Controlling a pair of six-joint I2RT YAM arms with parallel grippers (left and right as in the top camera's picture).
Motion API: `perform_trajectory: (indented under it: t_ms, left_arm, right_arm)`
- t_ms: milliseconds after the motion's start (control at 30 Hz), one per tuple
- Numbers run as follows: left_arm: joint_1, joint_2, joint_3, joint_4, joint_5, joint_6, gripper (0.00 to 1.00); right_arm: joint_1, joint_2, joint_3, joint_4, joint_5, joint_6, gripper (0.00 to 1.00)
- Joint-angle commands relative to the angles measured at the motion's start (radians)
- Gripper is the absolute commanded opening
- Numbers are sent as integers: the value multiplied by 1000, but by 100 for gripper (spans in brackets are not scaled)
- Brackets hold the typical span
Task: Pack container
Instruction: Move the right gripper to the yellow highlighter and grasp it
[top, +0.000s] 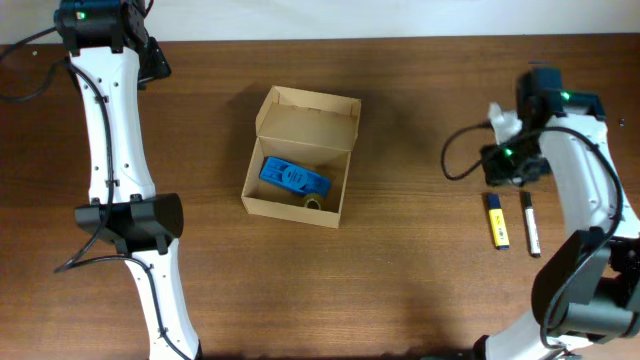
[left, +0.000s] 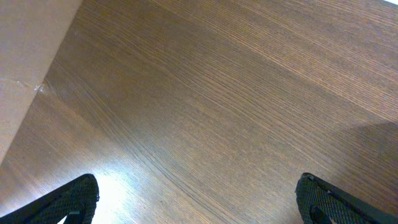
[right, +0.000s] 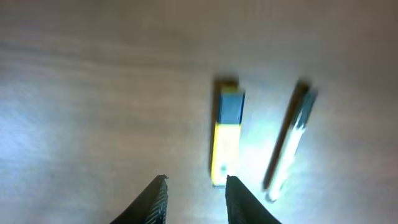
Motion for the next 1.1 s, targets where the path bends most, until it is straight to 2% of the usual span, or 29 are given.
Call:
perform_trajectory:
  t_ms: [0, 100, 133, 233, 333, 367, 567, 700, 900, 1000, 1067]
  left_arm:
    - [3, -38, 15, -3, 0, 12, 100]
    - [3, -38, 15, -3, 0, 12, 100]
    - [3, -38, 15, -3, 0, 12, 100]
    - [3, -38, 15, -3, 0, 12, 100]
    - [3, -38, 15, -3, 0, 12, 100]
    - [3, -38, 15, -3, 0, 12, 100]
    - [3, -38, 15, -3, 0, 12, 100]
    - [3, -38, 15, -3, 0, 12, 100]
    - [3, -38, 15, -3, 0, 12, 100]
    - [3, -38, 15, -3, 0, 12, 100]
    - [3, -38, 15, -3, 0, 12, 99]
  right_arm:
    - [-40, -9, -78, 11, -55, 20, 33]
    - [-51, -9, -142, 37, -51, 19, 38]
    - [-51, -9, -159, 47, -42, 19, 45]
    - [-51, -9, -202, 76, -2, 20, 55]
    - [-51, -9, -230, 115, 35, 19, 74]
    - [-51, -9, -237, 129, 50, 19, 76]
    - [-58, 18, -244, 172, 119, 16, 75]
    - [-69, 72, -244, 175, 115, 17, 66]
    - [-69, 164, -244, 180, 112, 40, 61]
    - [-69, 203, -244, 179, 108, 55, 49]
    - [-68, 217, -244, 179, 107, 62, 45]
